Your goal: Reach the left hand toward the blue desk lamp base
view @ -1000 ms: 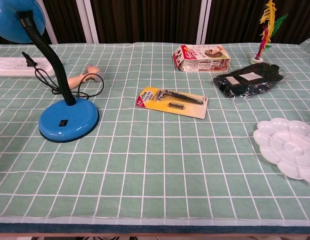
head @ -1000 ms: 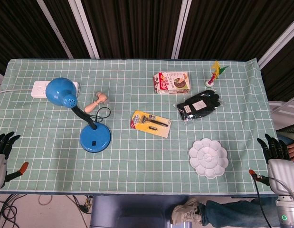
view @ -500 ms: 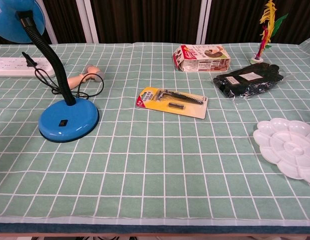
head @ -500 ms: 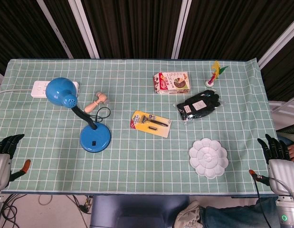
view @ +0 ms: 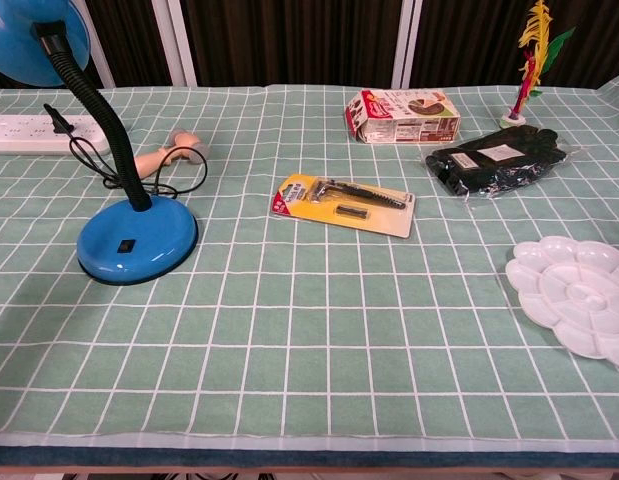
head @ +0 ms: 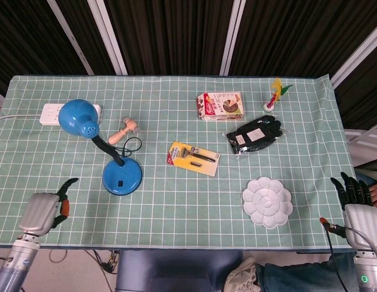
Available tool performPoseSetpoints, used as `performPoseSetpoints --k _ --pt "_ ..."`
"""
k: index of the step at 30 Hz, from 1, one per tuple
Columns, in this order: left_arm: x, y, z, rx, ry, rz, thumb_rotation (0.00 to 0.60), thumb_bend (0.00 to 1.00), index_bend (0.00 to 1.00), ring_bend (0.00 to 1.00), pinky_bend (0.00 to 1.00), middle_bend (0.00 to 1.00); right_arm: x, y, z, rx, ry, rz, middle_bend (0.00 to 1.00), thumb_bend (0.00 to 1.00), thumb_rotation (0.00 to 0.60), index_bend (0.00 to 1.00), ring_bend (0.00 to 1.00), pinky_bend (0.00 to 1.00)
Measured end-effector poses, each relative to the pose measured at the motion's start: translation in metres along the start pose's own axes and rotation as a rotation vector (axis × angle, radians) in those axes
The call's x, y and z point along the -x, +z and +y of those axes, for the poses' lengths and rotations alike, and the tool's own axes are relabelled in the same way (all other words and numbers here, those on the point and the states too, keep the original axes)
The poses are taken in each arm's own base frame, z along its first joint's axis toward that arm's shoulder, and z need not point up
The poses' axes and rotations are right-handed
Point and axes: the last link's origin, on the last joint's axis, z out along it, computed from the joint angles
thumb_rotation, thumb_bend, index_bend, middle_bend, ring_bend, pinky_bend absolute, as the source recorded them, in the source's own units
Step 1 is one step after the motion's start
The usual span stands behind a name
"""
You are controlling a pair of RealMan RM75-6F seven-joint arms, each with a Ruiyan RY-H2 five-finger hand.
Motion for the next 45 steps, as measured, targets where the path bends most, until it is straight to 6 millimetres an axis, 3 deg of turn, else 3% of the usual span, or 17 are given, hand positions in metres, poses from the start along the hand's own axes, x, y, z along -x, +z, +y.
performPoseSetpoints --k 7,19,36,45 --pt "0.023 0.025 0.025 0.045 0.061 -0.090 0.600 0.80 0.17 0.80 0.79 0.81 0.000 0.001 0.001 0.003 0.000 0.000 0.03 0.17 0.600 0.12 0.02 0.00" --pt "0.051 0.057 0.047 0.018 0.106 -0.161 0.600 0.80 0.17 0.80 0.79 0.81 0.000 0.001 0.002 0.008 0.000 -0.001 0.03 0.17 0.600 0.12 0.02 0.00" --pt "0.065 0.063 0.061 0.036 0.152 -0.177 0.600 0.80 0.18 0.80 0.79 0.81 0.000 0.001 0.002 0.012 0.001 -0.004 0.03 0.17 0.600 0.12 0.02 0.00" --pt "0.068 0.063 0.063 0.046 0.179 -0.183 0.600 0.80 0.28 0.80 0.79 0.81 -0.001 0.002 0.002 0.012 0.001 -0.002 0.03 0.17 0.600 0.12 0.02 0.00"
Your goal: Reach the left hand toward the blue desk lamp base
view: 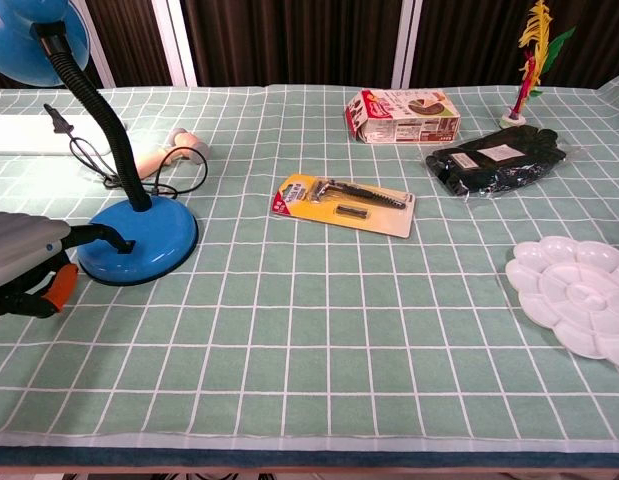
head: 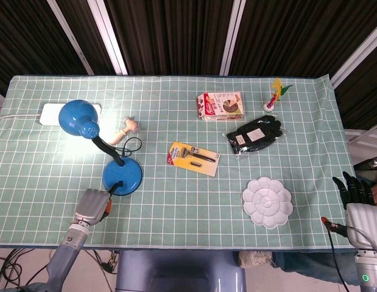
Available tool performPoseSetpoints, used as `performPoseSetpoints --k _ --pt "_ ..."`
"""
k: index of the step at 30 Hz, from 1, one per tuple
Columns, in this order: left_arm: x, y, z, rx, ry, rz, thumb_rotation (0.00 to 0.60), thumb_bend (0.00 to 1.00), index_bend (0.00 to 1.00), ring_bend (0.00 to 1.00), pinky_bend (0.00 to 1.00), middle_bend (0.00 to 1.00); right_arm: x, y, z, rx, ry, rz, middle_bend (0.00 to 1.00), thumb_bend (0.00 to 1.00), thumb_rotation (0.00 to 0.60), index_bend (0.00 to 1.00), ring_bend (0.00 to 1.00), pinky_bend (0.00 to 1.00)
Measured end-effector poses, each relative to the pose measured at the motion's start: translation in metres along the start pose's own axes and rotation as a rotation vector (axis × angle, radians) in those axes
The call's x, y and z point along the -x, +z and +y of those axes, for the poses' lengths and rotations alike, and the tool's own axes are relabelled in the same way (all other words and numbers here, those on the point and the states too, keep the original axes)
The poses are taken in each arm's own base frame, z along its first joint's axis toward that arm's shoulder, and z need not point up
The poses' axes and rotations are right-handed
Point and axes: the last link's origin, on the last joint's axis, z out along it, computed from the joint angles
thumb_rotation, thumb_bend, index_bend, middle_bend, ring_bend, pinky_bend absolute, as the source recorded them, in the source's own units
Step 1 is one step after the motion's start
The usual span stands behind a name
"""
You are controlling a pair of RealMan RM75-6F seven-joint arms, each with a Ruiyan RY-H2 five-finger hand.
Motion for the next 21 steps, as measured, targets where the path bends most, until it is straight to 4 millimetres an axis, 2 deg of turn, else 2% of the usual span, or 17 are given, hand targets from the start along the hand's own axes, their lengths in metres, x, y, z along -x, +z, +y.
performPoseSetpoints --k 3,8,12,14,16,18,21 --pt "0.000 -0.001 0.000 -0.003 0.015 0.007 0.600 0.80 0.32 0.80 0.80 0.81 0.000 0.000 0.000 -0.001 0.000 -0.001 0.03 0.17 0.600 0.12 0.02 0.00" --pt "0.003 -0.006 -0.004 -0.014 0.045 0.011 0.600 0.79 0.33 0.79 0.79 0.79 0.000 0.000 0.000 -0.002 0.000 -0.002 0.03 0.17 0.600 0.12 0.02 0.00" --pt "-0.001 -0.005 -0.010 -0.039 0.050 0.040 0.600 0.73 0.31 0.67 0.76 0.65 0.000 0.000 0.000 -0.002 0.000 -0.001 0.03 0.17 0.600 0.12 0.02 0.00" --pt "-0.007 -0.005 -0.013 -0.056 0.045 0.072 0.600 0.67 0.29 0.56 0.67 0.55 0.000 0.000 0.000 -0.001 0.000 -0.002 0.03 0.17 0.600 0.12 0.02 0.00" --pt "-0.018 -0.007 -0.018 -0.078 0.029 0.125 0.600 0.58 0.26 0.43 0.49 0.41 0.000 0.000 0.000 -0.001 0.000 -0.004 0.03 0.17 0.600 0.12 0.02 0.00" --pt "-0.033 -0.012 -0.023 -0.099 0.001 0.194 0.600 0.51 0.23 0.32 0.36 0.32 0.001 0.000 0.000 -0.001 -0.002 -0.007 0.03 0.17 0.600 0.12 0.02 0.00" --pt "-0.058 -0.027 -0.036 -0.134 -0.054 0.299 0.600 0.43 0.21 0.18 0.24 0.22 0.001 -0.001 -0.001 0.000 -0.003 -0.009 0.03 0.17 0.600 0.12 0.02 0.00"
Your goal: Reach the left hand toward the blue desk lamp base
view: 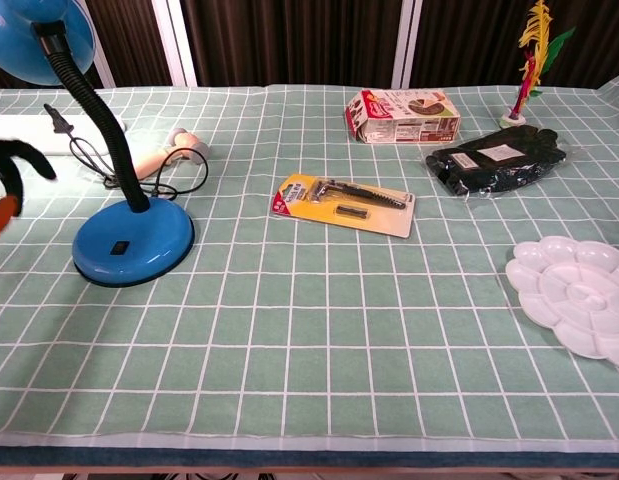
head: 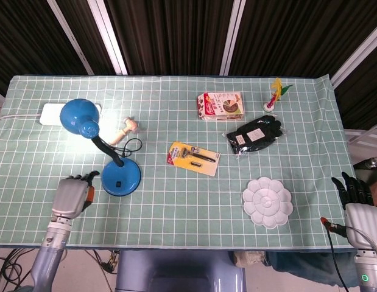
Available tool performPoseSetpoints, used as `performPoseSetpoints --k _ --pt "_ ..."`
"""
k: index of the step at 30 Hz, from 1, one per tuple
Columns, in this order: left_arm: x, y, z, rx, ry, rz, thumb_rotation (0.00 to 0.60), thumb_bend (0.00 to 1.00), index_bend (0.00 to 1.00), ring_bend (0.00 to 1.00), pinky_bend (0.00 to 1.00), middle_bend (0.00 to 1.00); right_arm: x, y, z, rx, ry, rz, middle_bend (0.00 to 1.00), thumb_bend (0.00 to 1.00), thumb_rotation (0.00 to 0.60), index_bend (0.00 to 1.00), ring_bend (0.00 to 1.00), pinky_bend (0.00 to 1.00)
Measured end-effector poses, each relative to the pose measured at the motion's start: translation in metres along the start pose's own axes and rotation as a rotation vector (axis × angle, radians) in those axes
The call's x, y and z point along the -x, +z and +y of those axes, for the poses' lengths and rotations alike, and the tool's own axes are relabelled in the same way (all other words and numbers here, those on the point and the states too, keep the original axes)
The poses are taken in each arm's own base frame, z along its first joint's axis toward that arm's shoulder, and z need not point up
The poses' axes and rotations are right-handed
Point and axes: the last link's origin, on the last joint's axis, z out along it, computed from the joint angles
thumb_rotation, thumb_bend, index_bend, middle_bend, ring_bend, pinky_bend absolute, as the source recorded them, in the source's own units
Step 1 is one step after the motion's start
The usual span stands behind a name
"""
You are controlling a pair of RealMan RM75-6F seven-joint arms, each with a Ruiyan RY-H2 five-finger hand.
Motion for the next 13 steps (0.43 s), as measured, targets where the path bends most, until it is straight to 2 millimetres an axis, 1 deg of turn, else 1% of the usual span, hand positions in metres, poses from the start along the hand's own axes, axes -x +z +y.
performPoseSetpoints --k 2,5,7,9,13 --pt "-0.020 -0.007 -0.013 -0.033 -0.034 0.063 0.600 0.40 0.20 0.14 0.20 0.19 0.000 0.000 0.000 -0.001 0.000 0.000 0.03 0.17 0.600 0.12 0.02 0.00" --pt "-0.040 -0.023 -0.036 -0.082 -0.070 0.122 0.600 0.35 0.19 0.10 0.14 0.14 0.000 -0.001 -0.001 -0.002 -0.001 -0.003 0.03 0.17 0.600 0.12 0.02 0.00" --pt "-0.045 -0.034 -0.049 -0.101 -0.088 0.127 0.600 0.34 0.18 0.07 0.11 0.11 0.001 -0.001 -0.001 -0.003 -0.001 -0.005 0.03 0.17 0.600 0.12 0.02 0.00" --pt "-0.045 -0.048 -0.062 -0.125 -0.122 0.111 0.600 0.33 0.18 0.05 0.09 0.09 0.001 -0.001 -0.002 -0.005 -0.002 -0.007 0.03 0.17 0.600 0.12 0.02 0.00" --pt "-0.043 -0.064 -0.080 -0.160 -0.169 0.085 0.600 0.31 0.17 0.04 0.07 0.07 0.001 -0.002 -0.003 -0.008 -0.002 -0.008 0.03 0.17 0.600 0.12 0.02 0.00"
